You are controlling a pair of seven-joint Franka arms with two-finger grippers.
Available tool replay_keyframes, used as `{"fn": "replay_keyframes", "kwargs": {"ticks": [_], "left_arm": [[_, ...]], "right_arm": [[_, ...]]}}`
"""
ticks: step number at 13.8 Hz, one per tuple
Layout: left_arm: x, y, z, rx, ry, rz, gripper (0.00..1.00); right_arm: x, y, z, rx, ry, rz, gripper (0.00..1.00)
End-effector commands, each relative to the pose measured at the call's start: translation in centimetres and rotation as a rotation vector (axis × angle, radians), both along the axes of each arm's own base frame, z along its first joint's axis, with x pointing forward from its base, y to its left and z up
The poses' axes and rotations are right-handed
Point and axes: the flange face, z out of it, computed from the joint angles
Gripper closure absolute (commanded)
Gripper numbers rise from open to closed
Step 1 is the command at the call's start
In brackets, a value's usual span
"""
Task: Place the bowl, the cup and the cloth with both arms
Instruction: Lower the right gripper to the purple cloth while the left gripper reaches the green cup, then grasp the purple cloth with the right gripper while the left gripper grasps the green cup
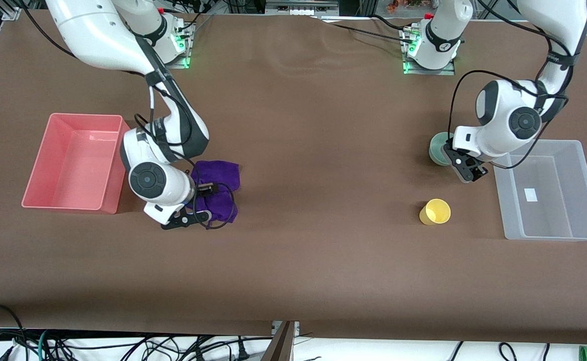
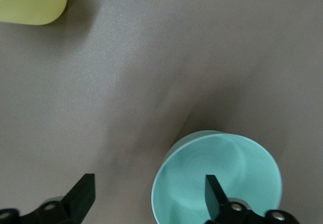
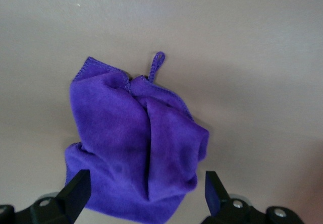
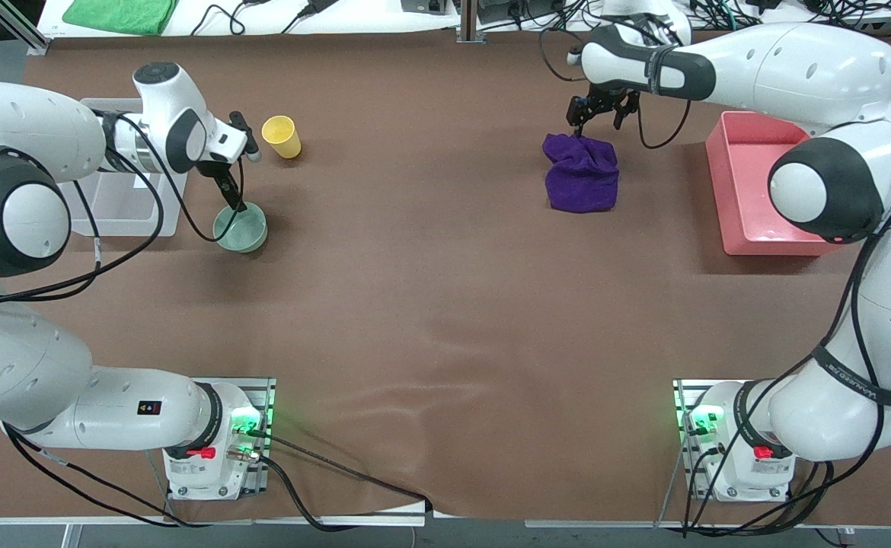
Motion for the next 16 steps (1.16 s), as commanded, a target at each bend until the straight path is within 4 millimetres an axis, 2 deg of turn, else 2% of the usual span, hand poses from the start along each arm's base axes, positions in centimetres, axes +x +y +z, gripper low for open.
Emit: {"fn": "replay_keyframes", "kwargs": {"ticks": [1,3,4,5,6,7,8,11,13,14,15,16], "left_arm": [[-0.4,-0.2,-1.0,0.028,-0.028,-0.090,0.57],[-1.1,-0.3,-2.1,0.024,-0.034,-0.095,0.68],[-1.4,-0.4,-2.4,0.020,-0.050,-0.102,0.86],[-1.3,-0.3,-2.3,0.021,-0.054,-0.140,1.00],[-1.0,0.0,-1.8,0.019,-0.061,-0.181,1.00],[-0.8,0.2,-1.3,0.019,-0.070,-0.205,1.00],[-0.4,0.7,-0.2,0.022,-0.087,-0.208,1.00],[2.0,3.4,4.4,0.041,-0.087,-0.198,1.00],[5.6,5.3,9.5,0.059,0.023,-0.180,1.00],[7.3,5.9,11.6,0.062,0.073,-0.180,1.00],[8.8,7.2,13.6,0.064,0.091,-0.187,1.00],[9.8,8.9,14.8,0.061,0.104,-0.192,1.00]], "right_arm": [[-0.3,1.6,-2.9,0.005,0.010,-0.004,0.00],[-0.8,1.8,-4.9,-0.004,0.036,0.001,0.00],[-1.2,2.3,-5.9,-0.008,0.050,0.011,0.00],[-1.5,2.7,-6.6,-0.012,0.058,0.020,0.00],[-1.6,2.8,-7.2,-0.011,0.057,0.021,0.13],[-1.6,2.8,-7.3,-0.009,0.059,0.033,0.62],[-1.7,2.8,-7.3,-0.013,0.064,0.024,1.00],[-1.3,2.6,-6.9,-0.009,0.054,0.038,1.00],[-0.8,2.3,-5.9,-0.005,0.039,0.037,1.00],[-0.4,2.4,-5.0,-0.001,0.021,0.037,1.00],[0.7,2.4,-2.9,0.012,-0.012,0.032,1.00],[1.4,2.1,-1.6,0.007,-0.019,0.026,1.00]]}}
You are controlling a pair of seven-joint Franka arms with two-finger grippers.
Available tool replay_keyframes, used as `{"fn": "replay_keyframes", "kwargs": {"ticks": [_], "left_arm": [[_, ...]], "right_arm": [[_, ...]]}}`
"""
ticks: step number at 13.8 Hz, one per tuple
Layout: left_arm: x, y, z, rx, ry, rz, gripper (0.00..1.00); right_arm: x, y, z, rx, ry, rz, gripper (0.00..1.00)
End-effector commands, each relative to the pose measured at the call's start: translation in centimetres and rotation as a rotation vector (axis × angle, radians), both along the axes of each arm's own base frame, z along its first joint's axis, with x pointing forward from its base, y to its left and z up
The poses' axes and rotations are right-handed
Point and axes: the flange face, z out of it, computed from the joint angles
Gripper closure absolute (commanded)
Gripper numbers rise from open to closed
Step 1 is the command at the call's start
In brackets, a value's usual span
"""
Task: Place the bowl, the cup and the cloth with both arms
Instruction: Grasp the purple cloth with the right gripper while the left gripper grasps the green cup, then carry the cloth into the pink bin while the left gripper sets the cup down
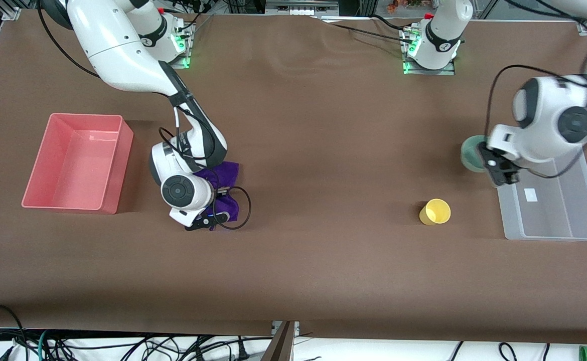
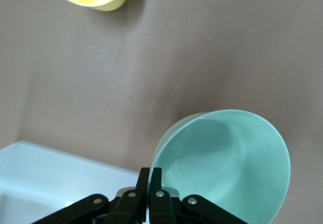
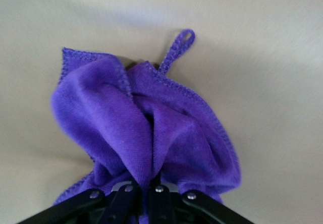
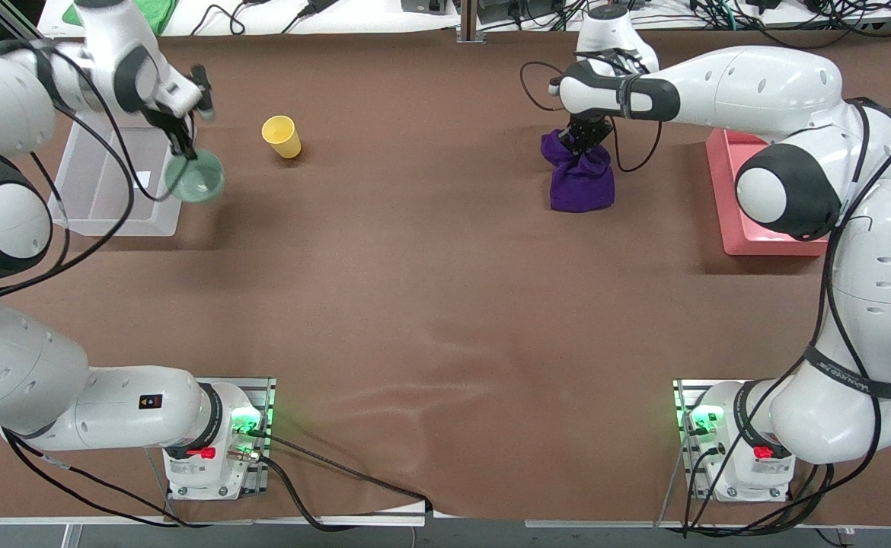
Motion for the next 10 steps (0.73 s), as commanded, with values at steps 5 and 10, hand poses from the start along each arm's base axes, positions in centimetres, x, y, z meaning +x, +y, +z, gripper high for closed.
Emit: {"fn": "replay_keyframes", "kwargs": {"ticks": [5,10], "left_arm": [[6.1,14.8,-0.4,-0.013,0.057,-0.088,1.00],[6.7,21.2,-9.5,-0.015,-0.018,-0.055,0.96]], "right_arm": [[4.7,-6.3,13.8,-0.005,0.048,-0.008,1.00],[4.9,-12.8,18.6,-0.017,0.076,-0.027,1.00]]}}
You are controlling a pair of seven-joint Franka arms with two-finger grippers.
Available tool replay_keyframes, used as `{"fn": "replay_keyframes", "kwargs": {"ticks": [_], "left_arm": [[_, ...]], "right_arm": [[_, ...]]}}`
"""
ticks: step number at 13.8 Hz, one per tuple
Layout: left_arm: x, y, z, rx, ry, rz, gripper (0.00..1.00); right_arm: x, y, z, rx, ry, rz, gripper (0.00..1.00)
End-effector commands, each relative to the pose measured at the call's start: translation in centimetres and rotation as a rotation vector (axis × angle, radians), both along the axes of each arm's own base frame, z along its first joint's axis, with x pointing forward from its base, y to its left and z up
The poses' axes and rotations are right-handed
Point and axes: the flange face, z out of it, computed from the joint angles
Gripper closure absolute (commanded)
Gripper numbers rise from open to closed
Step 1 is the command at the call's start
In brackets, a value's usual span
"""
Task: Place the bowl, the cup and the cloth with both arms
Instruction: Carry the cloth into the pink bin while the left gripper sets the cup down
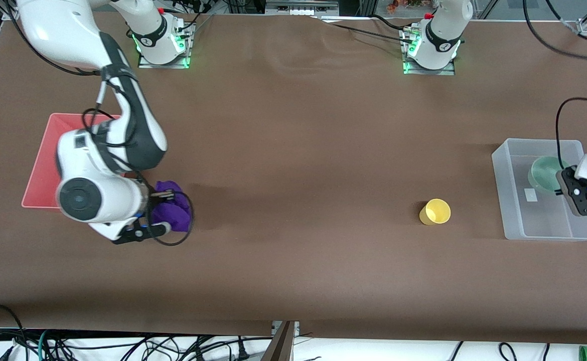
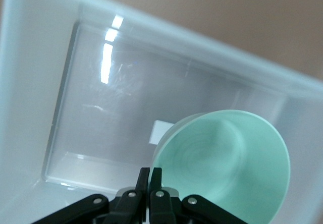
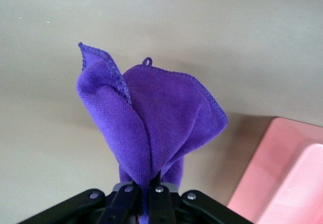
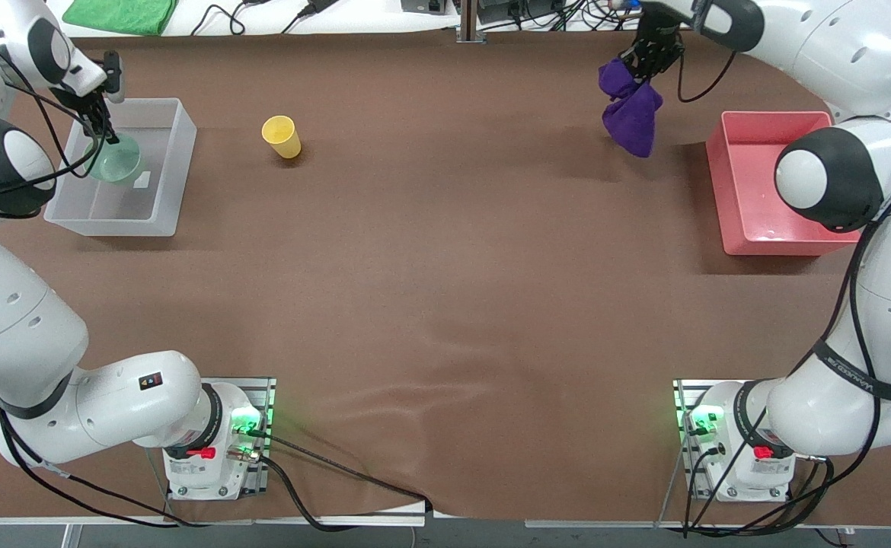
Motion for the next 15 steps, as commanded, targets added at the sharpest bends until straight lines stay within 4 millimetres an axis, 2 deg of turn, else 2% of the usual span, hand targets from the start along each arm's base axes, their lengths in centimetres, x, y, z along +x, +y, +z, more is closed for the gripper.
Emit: {"fn": "replay_keyframes", "kwargs": {"ticks": [1,2,3,6,8,9,11,15], "left_arm": [[1.0,0.7,-1.8,-0.006,-0.013,-0.012,0.75],[1.0,0.6,-1.7,-0.012,-0.017,-0.008,0.42],[1.1,0.5,-1.1,-0.029,-0.027,0.007,0.00],[1.4,-0.8,3.9,-0.078,-0.037,0.083,0.00],[1.5,-3.5,7.0,-0.140,-0.008,0.259,0.00],[1.8,-4.9,7.7,-0.133,0.013,0.356,0.00],[2.9,-8.6,8.4,-0.125,0.034,0.515,0.00],[4.8,-17.4,8.3,-0.092,0.051,0.898,0.00]], "right_arm": [[-0.4,-3.6,1.9,-0.007,0.029,0.035,1.00],[-0.8,-4.6,2.0,-0.006,0.039,0.047,1.00],[-1.7,-6.5,2.4,-0.008,0.048,0.027,1.00],[-5.0,-11.6,3.3,-0.053,0.066,0.023,1.00],[-7.4,-15.9,3.7,-0.049,0.098,0.036,1.00],[-8.5,-17.6,4.0,-0.045,0.106,0.024,1.00],[-10.4,-20.3,3.0,-0.046,0.123,0.031,1.00],[-13.2,-26.8,-1.5,-0.027,0.124,0.083,1.00]]}}
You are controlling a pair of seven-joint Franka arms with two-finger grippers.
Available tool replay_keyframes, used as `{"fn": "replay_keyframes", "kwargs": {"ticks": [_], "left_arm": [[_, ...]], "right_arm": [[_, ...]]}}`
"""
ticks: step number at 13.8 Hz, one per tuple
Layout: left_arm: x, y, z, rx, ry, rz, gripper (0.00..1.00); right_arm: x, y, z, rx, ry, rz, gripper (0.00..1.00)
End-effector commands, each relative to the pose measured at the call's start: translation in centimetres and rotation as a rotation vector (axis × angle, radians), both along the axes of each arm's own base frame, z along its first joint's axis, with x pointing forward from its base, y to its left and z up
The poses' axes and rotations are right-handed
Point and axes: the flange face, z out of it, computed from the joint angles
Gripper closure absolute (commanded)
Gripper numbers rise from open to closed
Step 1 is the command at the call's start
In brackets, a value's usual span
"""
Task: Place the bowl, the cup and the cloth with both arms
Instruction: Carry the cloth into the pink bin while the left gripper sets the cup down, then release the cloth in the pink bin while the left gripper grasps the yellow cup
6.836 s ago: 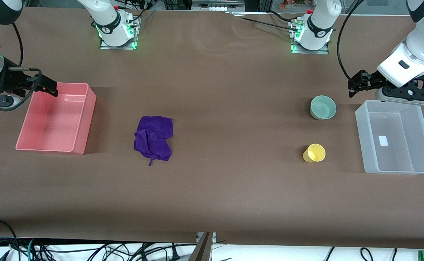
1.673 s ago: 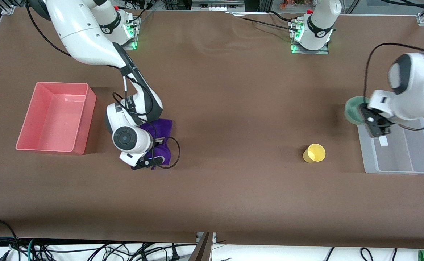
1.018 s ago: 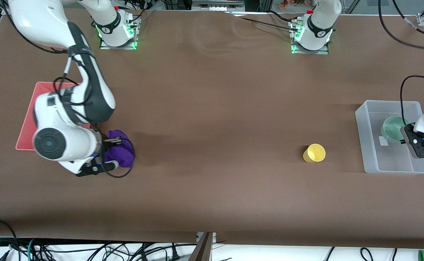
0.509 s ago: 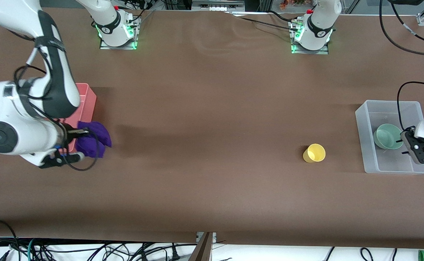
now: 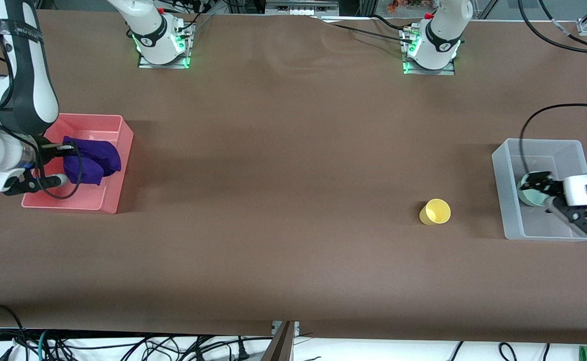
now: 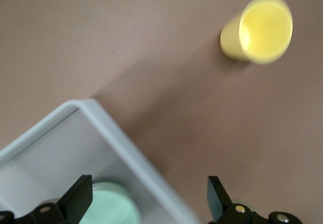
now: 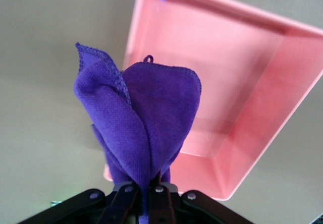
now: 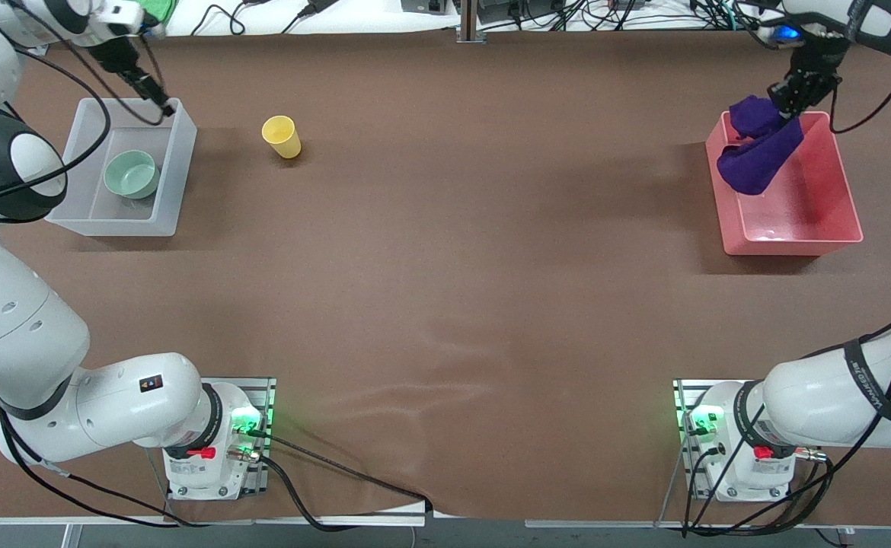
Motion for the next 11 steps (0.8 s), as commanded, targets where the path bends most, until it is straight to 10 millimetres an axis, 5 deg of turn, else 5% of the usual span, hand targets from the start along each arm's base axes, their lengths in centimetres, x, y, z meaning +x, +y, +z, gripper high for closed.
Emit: {"fn": "replay_keyframes", "kwargs": {"ticks": [1,2,6,9,10,11], "left_arm": [[0.8,-5.2,-0.2,0.019,0.052,0.257,0.00],[0.9,-7.5,-1.2,0.040,0.081,0.335,0.01],[1.2,-10.9,-6.0,0.087,0.167,0.618,0.13],[2.0,-12.9,-9.9,0.072,0.158,0.686,0.18],[2.0,-12.7,-11.1,0.068,0.153,0.687,0.28],[1.8,-13.0,-12.0,0.069,0.157,0.687,0.59]], "right_arm": [[-2.8,-3.2,-3.0,0.015,-0.008,0.053,1.00],[-3.5,-4.5,-4.3,0.020,-0.014,0.060,1.00],[-5.5,-8.4,-7.7,0.030,-0.049,0.087,1.00],[-5.5,-8.8,-8.7,0.030,-0.051,0.094,1.00],[-5.5,-8.8,-8.8,0.026,-0.055,0.082,0.93],[-5.2,-8.6,-8.5,0.029,-0.066,0.073,0.39]]}}
